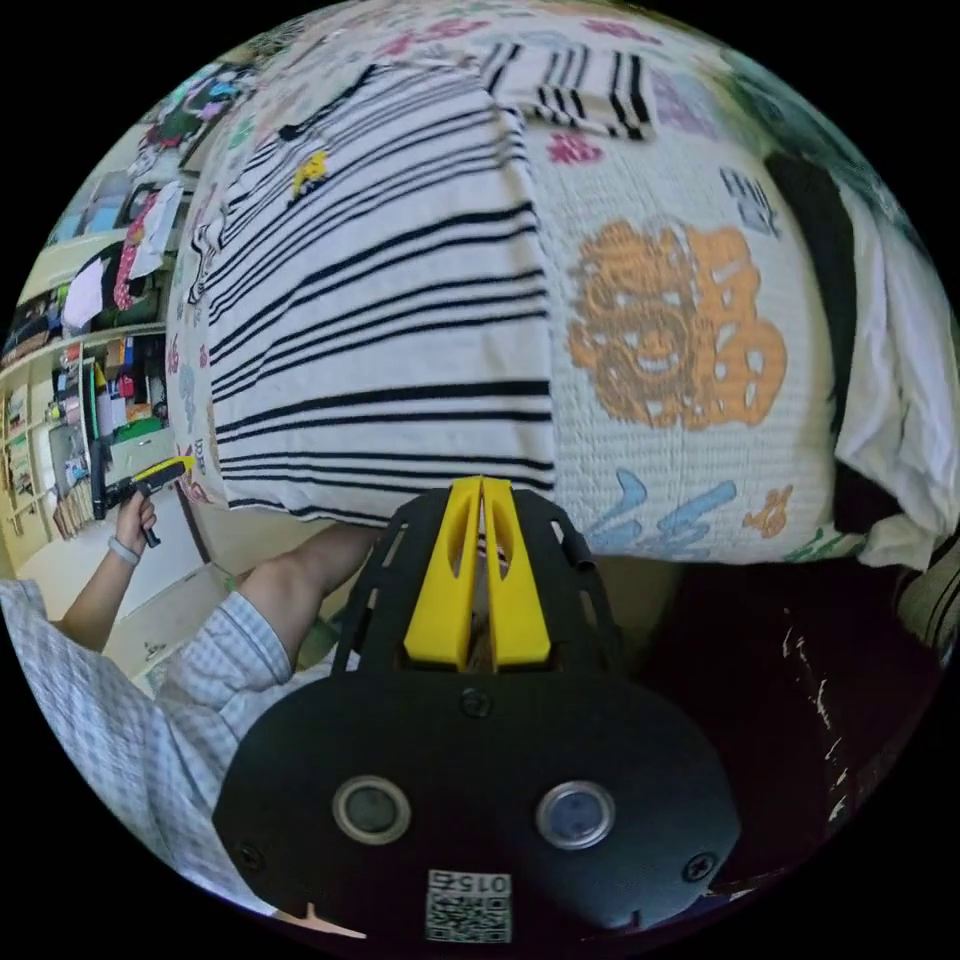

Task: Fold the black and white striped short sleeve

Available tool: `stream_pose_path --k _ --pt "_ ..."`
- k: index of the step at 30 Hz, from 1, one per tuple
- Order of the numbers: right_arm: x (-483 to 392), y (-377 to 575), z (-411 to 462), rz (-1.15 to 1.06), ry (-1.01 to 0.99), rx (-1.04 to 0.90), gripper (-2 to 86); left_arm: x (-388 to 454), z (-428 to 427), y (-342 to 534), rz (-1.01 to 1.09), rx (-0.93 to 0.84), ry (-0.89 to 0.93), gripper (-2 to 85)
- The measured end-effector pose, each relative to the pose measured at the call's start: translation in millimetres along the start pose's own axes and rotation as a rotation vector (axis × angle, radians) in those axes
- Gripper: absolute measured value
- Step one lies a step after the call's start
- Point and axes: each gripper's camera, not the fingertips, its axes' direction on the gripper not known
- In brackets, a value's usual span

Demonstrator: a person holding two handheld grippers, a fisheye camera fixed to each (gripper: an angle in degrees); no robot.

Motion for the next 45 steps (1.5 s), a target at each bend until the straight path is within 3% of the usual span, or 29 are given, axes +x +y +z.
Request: stream_pose_path --k 3,8,14,20,29,37,45 --pt "-38 -24 17 -0.07 0.103 0.026 -0.5 38 9 -30 0.104 0.053 -0.061 1.5" --pt "-77 -58 72 -0.07 0.196 -0.033 -0.6 75 85 -68 0.122 -0.049 -0.141 0.8" --pt "-78 -67 103 0.094 0.279 -0.016 -0.7 87 123 -72 0.129 0.027 -0.21 0.7" --pt "-72 -64 114 0.065 0.292 0.036 -0.6 90 149 -88 0.257 0.015 -0.209 0.6" --pt "-71 -82 130 0.066 0.409 -0.067 -0.5 94 187 -128 0.28 -0.075 -0.198 0.4" --pt "-58 -69 136 0.083 0.437 0.043 -0.5 99 218 -149 0.146 -0.049 -0.22 0.5" --pt "-4 -63 122 0.149 0.175 0.039 -0.9 75 244 -171 -0.205 -0.021 -0.061 0.3"
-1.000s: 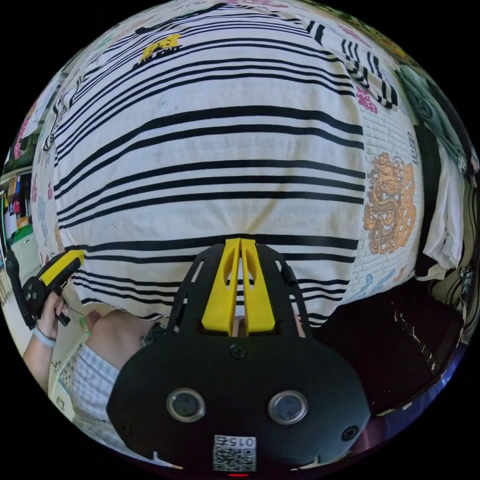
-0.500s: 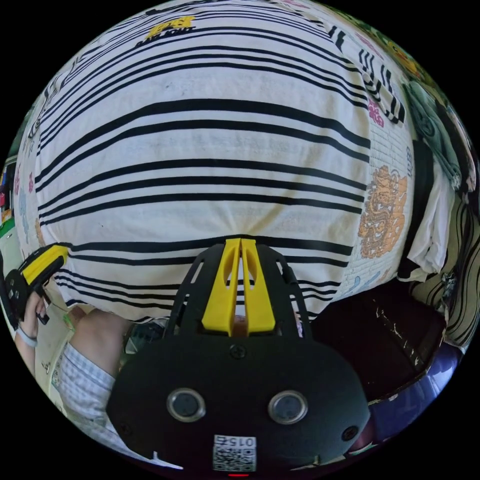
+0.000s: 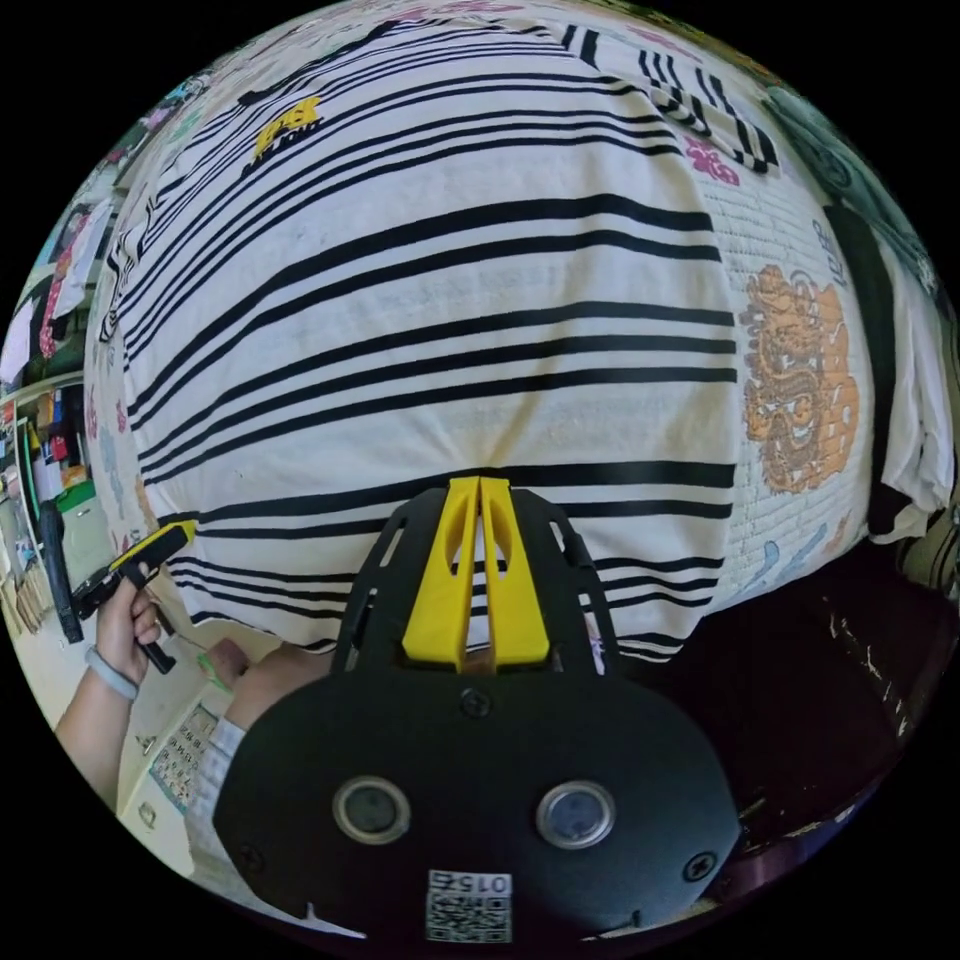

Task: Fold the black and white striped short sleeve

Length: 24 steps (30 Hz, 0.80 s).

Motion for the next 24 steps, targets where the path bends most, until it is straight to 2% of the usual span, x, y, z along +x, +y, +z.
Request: stream_pose_path --k 7,11,19,24 --pt "15 1 1 -0.069 0.038 -0.025 -1.0 48 28 -25 -0.086 -0.034 -0.247 -0.5" --pt "29 10 1 -0.029 0.023 0.011 -1.0 65 46 -31 -0.035 -0.011 -0.33 -0.6" --pt "51 28 0 -0.022 0.036 0.074 -1.0 49 68 -41 -0.098 0.023 -0.202 -0.6" --pt "60 38 -2 -0.031 0.091 0.081 -1.0 41 81 -46 -0.045 0.029 -0.151 -0.4"
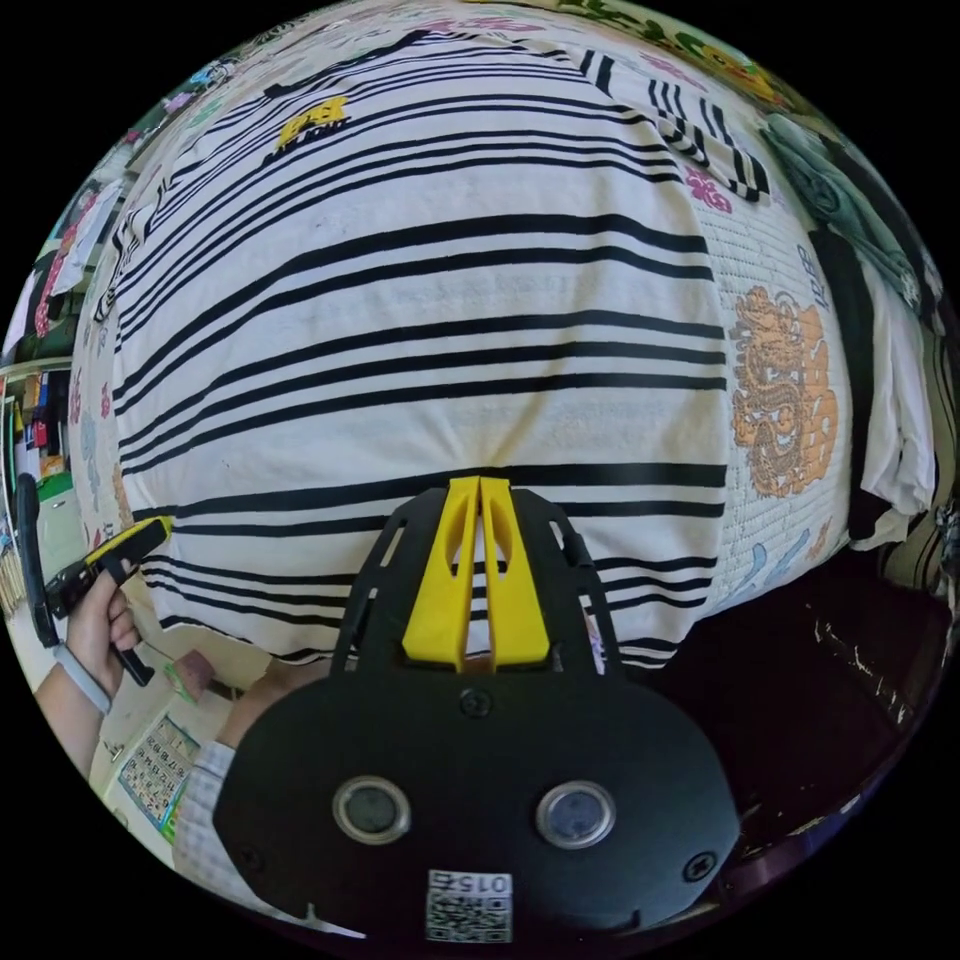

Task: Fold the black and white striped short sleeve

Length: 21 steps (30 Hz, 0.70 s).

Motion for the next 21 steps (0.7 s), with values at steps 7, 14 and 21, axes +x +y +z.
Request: stream_pose_path --k 7,14,21 --pt "51 10 -34 0.021 -0.157 0.066 -0.9 -15 -40 -35 0.261 -0.059 0.336 -0.1" --pt "174 -5 -88 0.244 -0.253 0.308 -0.1 97 -148 -108 0.573 0.367 0.355 1.3" --pt "254 -47 -92 0.293 -0.435 0.358 6.9 288 -192 -188 0.873 0.449 0.424 5.1"
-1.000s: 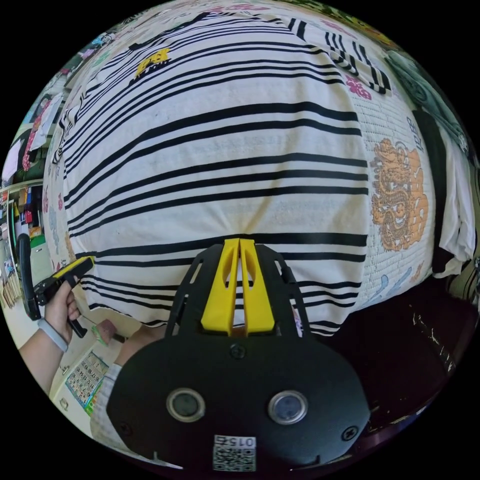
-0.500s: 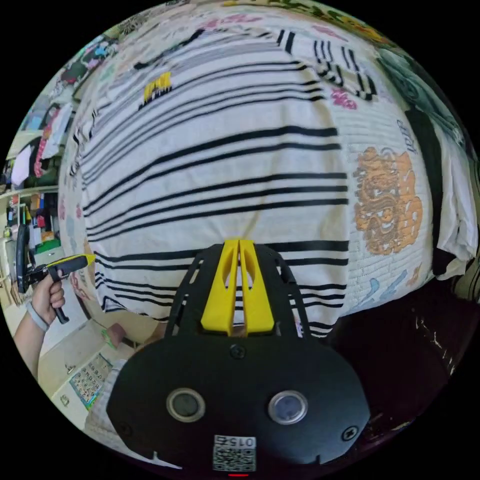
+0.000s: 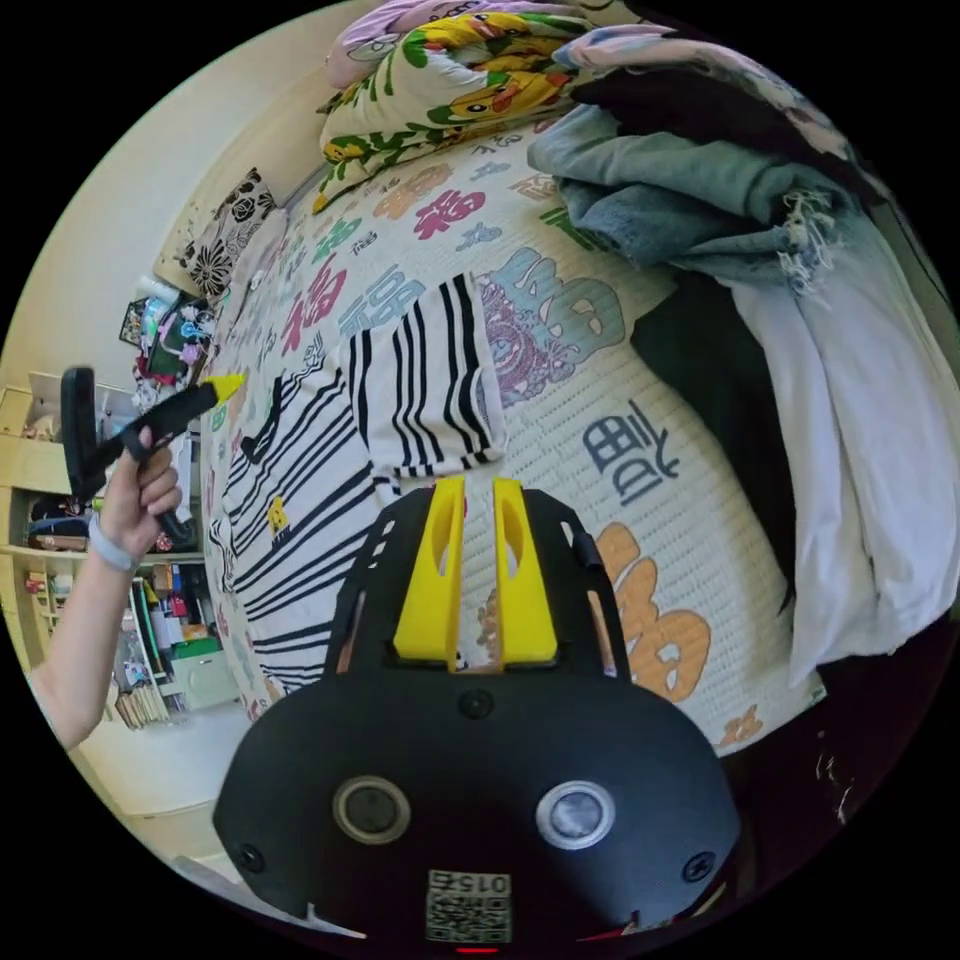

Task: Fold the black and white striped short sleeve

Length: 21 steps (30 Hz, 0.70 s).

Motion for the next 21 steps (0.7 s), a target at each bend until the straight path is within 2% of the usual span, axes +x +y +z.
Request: stream_pose_path --k 5,10,14,16,18,21 --pt "18 -14 8 0.04 -0.078 -0.044 8.4 46 96 -94 0.155 -0.188 -0.082 7.0" --pt "27 -16 13 0.089 -0.12 -0.06 7.9 64 149 -130 0.152 -0.239 -0.134 7.2" --pt "28 -13 14 0.116 -0.092 -0.081 3.4 67 182 -136 0.152 -0.338 -0.144 5.5" --pt "27 -9 10 0.107 -0.103 -0.075 1.5 68 175 -135 0.161 -0.319 -0.146 2.2" --pt "20 -3 -1 0.083 -0.112 -0.038 0.3 63 157 -131 0.146 -0.258 -0.074 1.2" --pt "4 6 -22 0.042 -0.139 0.017 -0.3 49 102 -112 0.116 -0.088 0.019 0.5"
